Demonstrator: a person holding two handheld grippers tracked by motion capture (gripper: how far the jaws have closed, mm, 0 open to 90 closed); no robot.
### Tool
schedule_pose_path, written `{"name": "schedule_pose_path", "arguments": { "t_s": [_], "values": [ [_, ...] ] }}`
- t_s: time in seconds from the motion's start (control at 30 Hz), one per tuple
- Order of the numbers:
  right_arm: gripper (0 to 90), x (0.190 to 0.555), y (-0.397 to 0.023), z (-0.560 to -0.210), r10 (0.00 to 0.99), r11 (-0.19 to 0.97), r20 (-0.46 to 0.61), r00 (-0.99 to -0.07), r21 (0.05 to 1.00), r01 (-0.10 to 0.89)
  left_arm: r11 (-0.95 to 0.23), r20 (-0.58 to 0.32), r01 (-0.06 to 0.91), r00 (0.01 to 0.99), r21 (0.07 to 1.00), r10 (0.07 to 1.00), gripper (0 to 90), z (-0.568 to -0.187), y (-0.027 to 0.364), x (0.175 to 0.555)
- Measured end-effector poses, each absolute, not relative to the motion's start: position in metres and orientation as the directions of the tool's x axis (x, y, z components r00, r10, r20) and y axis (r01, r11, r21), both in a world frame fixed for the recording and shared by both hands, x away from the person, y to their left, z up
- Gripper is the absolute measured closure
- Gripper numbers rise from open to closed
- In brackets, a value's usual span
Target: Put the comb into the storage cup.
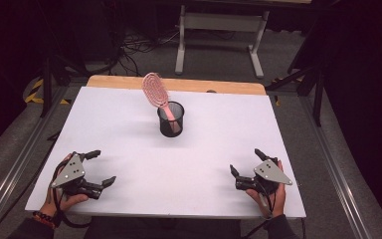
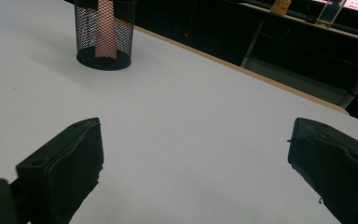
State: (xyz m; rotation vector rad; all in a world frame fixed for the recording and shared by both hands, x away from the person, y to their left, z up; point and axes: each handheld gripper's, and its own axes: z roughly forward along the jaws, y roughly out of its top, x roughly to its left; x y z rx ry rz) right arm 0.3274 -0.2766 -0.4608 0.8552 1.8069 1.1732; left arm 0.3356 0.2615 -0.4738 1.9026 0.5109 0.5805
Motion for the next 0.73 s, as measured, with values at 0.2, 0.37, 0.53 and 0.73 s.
{"name": "schedule_pose_path", "arguments": {
  "t_s": [0.2, 0.37, 0.53, 0.73],
  "values": [
    [4.0, 0.3271, -0.2782, -0.4601, 0.857, 0.334, -0.252, -0.450, 0.936, 0.111, -0.378, 0.166, 0.088, 0.791, 0.921, 0.588, 3.5, -0.4742, 0.2610, 0.3365],
    [4.4, 0.3279, -0.2794, -0.4610, 0.860, 0.334, -0.248, -0.447, 0.934, 0.124, -0.375, 0.158, 0.093, 0.794, 0.922, 0.587, 3.8, -0.4749, 0.2617, 0.3379],
    [4.3, 0.3283, -0.2781, -0.4604, 0.860, 0.336, -0.251, -0.445, 0.934, 0.123, -0.371, 0.157, 0.092, 0.793, 0.924, 0.588, 4.0, -0.4744, 0.2627, 0.3364],
    [4.2, 0.3283, -0.2777, -0.4594, 0.865, 0.325, -0.242, -0.439, 0.938, 0.123, -0.364, 0.153, 0.095, 0.788, 0.927, 0.596, 4.3, -0.4743, 0.2624, 0.3354]
  ]
}}
